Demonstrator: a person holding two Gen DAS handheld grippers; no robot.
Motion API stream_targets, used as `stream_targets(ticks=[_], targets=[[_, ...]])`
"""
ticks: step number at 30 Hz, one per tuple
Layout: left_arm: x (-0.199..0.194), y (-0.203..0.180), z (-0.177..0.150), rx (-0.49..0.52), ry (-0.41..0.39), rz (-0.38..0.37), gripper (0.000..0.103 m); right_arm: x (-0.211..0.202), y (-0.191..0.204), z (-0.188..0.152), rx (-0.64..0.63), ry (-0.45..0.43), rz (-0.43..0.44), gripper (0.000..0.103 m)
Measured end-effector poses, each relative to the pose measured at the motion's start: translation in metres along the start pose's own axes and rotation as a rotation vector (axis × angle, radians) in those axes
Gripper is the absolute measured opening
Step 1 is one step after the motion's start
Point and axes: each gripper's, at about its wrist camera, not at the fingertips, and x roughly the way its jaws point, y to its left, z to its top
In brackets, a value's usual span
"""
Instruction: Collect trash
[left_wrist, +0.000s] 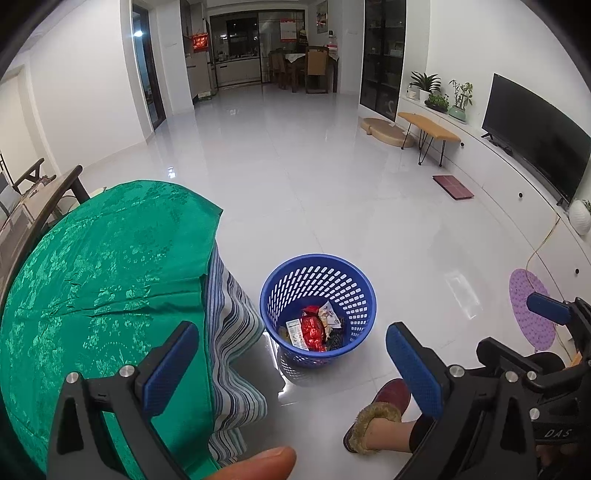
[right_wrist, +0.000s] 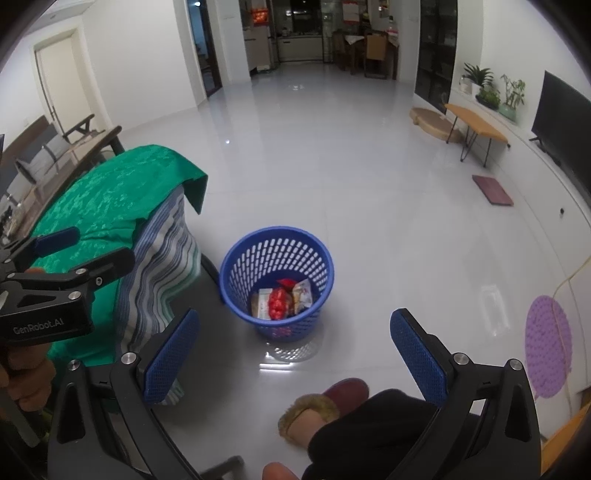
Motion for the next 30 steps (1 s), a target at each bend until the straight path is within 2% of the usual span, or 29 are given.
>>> stream_targets(ticks=[30], targets=[[0.0075, -0.001, -0.0032, 0.005, 0.015, 0.021, 0.103, 0.0004, 0.0023, 0.0002, -0.003, 0.004, -0.001, 0.103]])
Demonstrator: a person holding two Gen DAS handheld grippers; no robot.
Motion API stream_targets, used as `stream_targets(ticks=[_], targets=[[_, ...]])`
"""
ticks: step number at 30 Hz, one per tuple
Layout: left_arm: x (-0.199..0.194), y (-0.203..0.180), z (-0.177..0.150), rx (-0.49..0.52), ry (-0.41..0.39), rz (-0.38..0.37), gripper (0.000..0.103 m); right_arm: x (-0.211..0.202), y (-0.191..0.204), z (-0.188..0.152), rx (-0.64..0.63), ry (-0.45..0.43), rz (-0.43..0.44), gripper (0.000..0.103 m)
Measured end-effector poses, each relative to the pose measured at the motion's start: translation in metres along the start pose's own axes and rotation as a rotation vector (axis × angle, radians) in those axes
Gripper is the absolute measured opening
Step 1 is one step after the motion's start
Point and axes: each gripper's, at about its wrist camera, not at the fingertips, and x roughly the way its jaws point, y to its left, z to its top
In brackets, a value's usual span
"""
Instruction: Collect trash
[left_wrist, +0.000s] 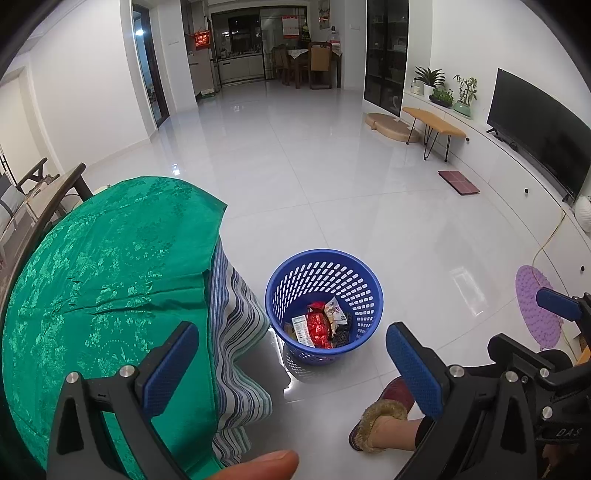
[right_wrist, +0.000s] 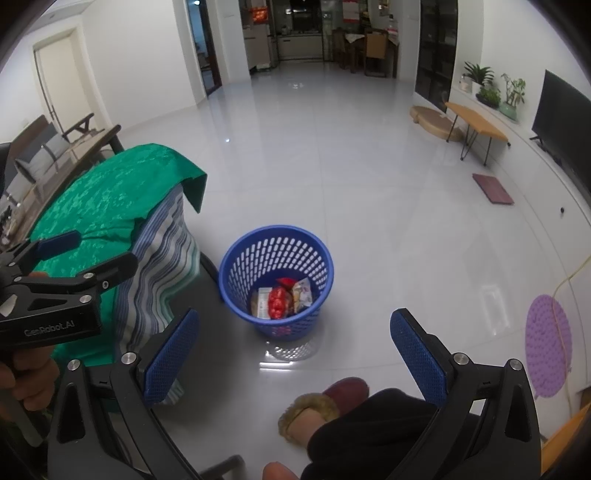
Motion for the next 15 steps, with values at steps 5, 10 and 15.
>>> stream_targets(ticks=[5, 10, 15], targets=[[0.0013, -0.0013, -0.0011, 0.002, 0.004, 0.002, 0.103, -0.0001, -0.0006, -0.0006, 0.001, 0.002, -0.001, 0.103], [0.0014, -0.002, -0.0016, 0.003, 0.005, 0.004, 0.103, -0.0002, -0.0006, -0.0005, 0.001, 0.001, 0.0, 0.103], [0.002, -0.0027, -0.0019, 0.005, 0.007, 0.006, 0.103, -0.0004, -0.0002, -0.0008, 0.001, 0.001, 0.0, 0.103]])
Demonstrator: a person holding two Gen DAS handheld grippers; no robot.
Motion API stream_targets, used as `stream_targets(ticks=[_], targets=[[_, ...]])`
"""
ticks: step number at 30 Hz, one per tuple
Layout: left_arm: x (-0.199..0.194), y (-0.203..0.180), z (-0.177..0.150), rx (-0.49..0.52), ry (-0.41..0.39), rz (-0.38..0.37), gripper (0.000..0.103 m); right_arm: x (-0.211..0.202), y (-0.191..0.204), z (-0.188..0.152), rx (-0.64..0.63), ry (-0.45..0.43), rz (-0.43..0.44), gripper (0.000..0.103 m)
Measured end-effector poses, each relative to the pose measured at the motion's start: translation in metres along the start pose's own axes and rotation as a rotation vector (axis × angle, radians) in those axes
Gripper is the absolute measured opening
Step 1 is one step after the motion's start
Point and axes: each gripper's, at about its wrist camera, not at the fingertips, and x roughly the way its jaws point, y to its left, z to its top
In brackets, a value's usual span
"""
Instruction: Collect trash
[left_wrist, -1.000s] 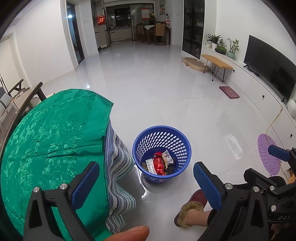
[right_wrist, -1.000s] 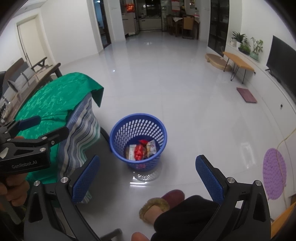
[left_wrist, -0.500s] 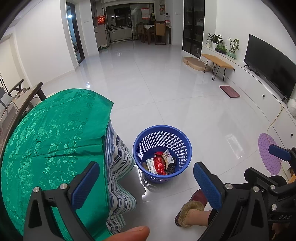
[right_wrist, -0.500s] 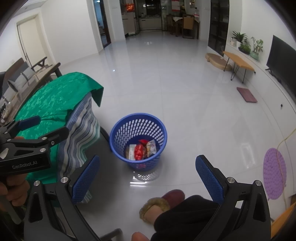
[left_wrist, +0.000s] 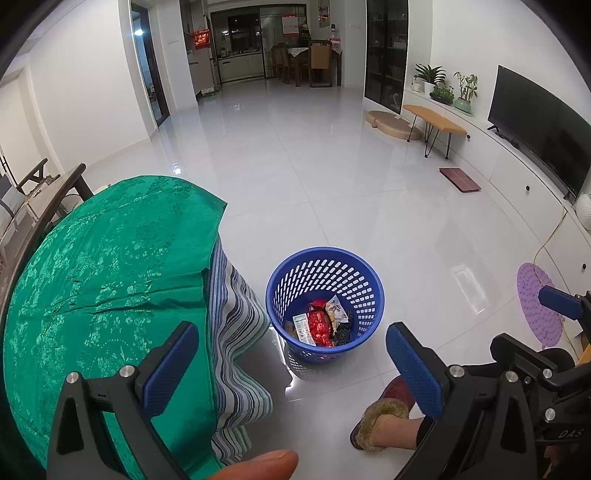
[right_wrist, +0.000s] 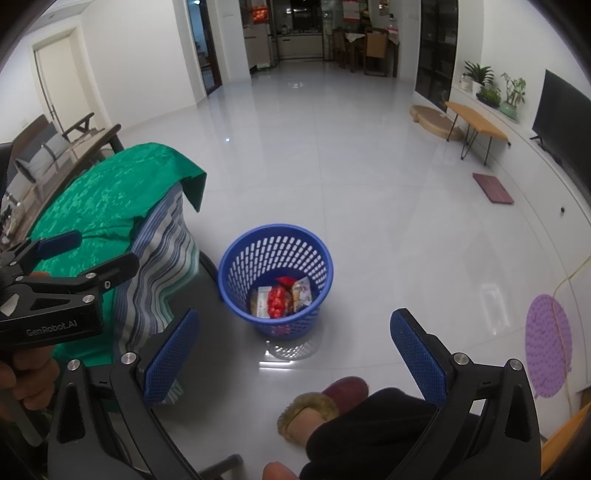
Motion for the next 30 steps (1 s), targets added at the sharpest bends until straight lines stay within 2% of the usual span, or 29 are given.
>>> stream_targets(ticks=[30], targets=[[0.0038, -0.0048, 0.0, 0.04, -0.007, -0.016, 0.103, 0.0074, -0.0064, -0.001, 0.0, 0.015, 0.006, 0.103]])
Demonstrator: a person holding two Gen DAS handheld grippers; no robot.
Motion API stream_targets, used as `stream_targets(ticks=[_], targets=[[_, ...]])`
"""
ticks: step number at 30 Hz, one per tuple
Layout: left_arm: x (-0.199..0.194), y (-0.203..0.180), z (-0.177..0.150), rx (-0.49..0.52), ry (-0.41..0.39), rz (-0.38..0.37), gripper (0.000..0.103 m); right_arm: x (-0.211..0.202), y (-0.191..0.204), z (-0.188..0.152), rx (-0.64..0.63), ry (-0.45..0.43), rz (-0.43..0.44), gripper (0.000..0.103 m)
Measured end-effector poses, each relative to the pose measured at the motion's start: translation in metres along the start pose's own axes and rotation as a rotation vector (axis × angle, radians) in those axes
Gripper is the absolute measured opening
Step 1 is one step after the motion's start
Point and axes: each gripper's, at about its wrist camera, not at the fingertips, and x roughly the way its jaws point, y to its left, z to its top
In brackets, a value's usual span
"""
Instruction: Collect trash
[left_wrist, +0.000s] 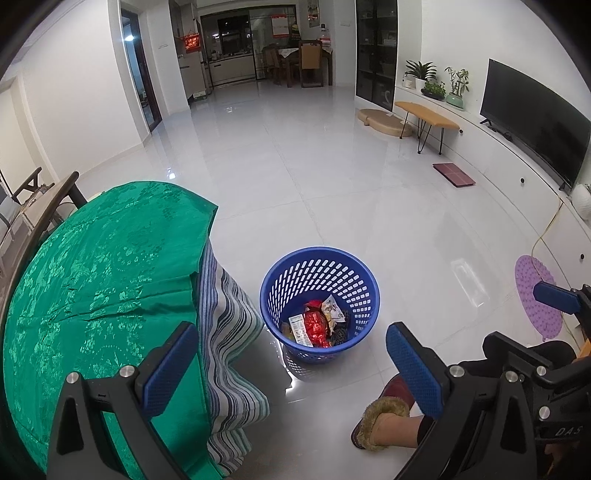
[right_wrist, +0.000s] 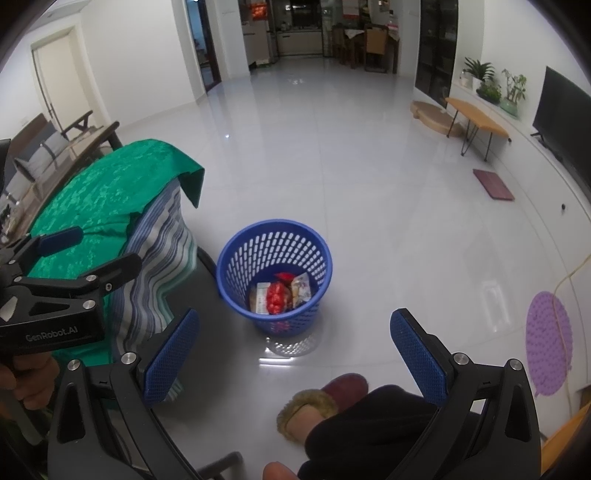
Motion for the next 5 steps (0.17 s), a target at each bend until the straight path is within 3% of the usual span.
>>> stream_targets(ticks=[5], targets=[[-0.0019, -0.0028, -0.0012, 0.011, -0.011, -0.018, 0.103, 0.0006, -0.0034, -0.0009, 0.009, 0.004, 0.0, 0.103]])
